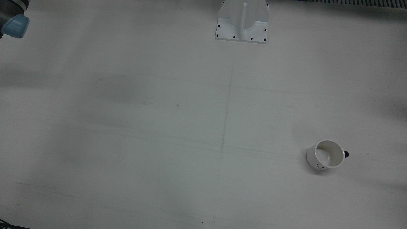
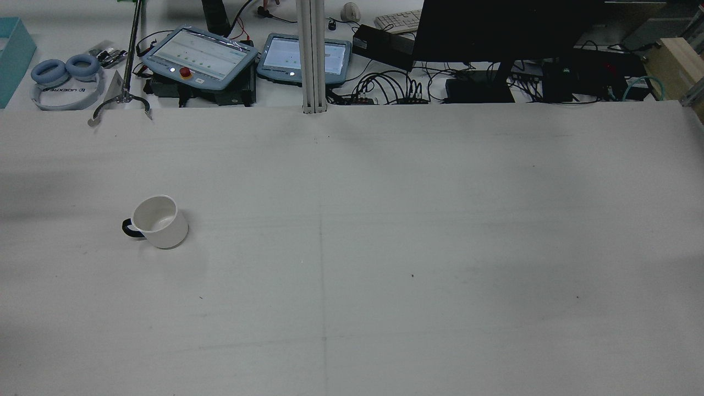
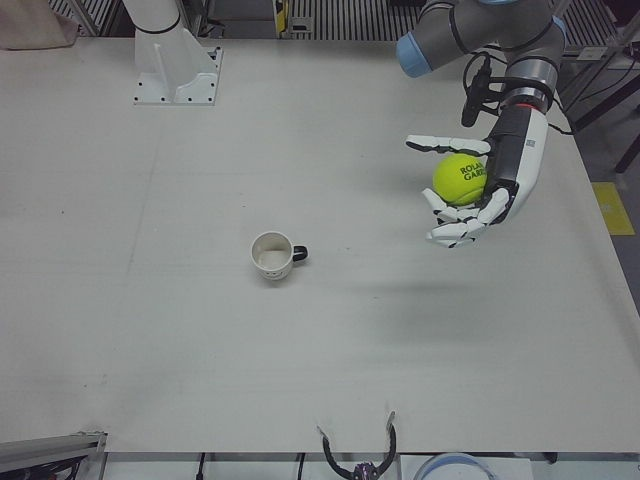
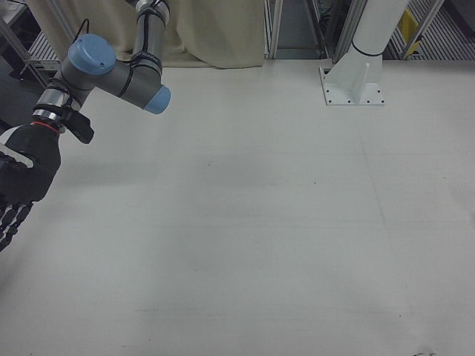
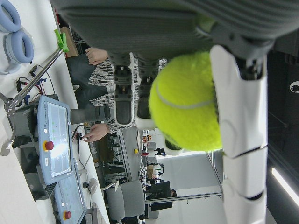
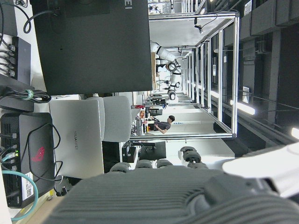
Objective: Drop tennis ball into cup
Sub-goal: 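Carry the tennis ball in the left hand toward the white mug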
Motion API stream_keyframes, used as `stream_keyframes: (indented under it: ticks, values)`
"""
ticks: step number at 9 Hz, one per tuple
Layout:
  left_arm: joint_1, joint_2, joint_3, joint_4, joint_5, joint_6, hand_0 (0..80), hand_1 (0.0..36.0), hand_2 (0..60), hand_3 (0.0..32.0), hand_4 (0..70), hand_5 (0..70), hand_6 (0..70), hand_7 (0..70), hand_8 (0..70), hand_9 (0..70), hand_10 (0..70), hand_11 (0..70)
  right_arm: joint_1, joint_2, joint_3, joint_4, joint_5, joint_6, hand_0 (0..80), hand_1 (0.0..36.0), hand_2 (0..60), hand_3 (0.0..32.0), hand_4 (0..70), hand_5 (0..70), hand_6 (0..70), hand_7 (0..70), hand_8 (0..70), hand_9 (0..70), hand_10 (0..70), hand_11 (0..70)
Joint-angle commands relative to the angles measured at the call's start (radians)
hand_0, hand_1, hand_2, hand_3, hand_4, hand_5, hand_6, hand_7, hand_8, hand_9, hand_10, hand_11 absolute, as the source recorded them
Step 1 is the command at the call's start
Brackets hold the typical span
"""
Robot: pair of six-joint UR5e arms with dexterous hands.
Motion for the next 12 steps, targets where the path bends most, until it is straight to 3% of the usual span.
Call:
stream_keyframes:
  ticks: [1,6,9,10,12]
  values:
    - [-0.001,0.000,-0.002,0.000,0.000,-0.002,56.0,13.2,5.3,0.0,24.3,23.6,70.0,70.0,47.3,61.0,23.4,35.3,0.000,0.000,0.000,0.000,0.000,0.000,0.0,0.0,0.0,0.0,0.0,0.0,0.0,0.0,0.0,0.0,0.0,0.0]
    - [0.002,-0.001,-0.011,0.000,-0.002,0.001,55.4,12.9,5.9,0.0,24.8,23.3,70.0,70.0,47.0,60.5,22.9,34.5,0.000,0.000,0.000,0.000,0.000,0.000,0.0,0.0,0.0,0.0,0.0,0.0,0.0,0.0,0.0,0.0,0.0,0.0]
    - [0.208,-0.073,0.016,0.024,-0.018,0.003,55.6,12.8,5.6,0.0,25.9,23.2,70.0,70.0,46.6,60.1,22.8,34.2,0.000,0.000,0.000,0.000,0.000,0.000,0.0,0.0,0.0,0.0,0.0,0.0,0.0,0.0,0.0,0.0,0.0,0.0]
    - [0.254,-0.122,0.063,0.022,-0.021,0.003,54.6,12.7,3.6,0.0,25.8,20.2,70.0,70.0,46.0,59.6,22.7,34.1,0.000,0.000,0.002,0.000,0.000,0.000,0.0,0.0,0.0,0.0,0.0,0.0,0.0,0.0,0.0,0.0,0.0,0.0]
    - [0.395,-0.169,0.133,-0.017,-0.025,0.003,52.5,9.9,4.6,0.0,25.5,22.1,70.0,70.0,46.9,60.6,23.7,35.2,0.000,0.000,0.002,0.000,0.000,0.000,0.0,0.0,0.0,0.0,0.0,0.0,0.0,0.0,0.0,0.0,0.0,0.0]
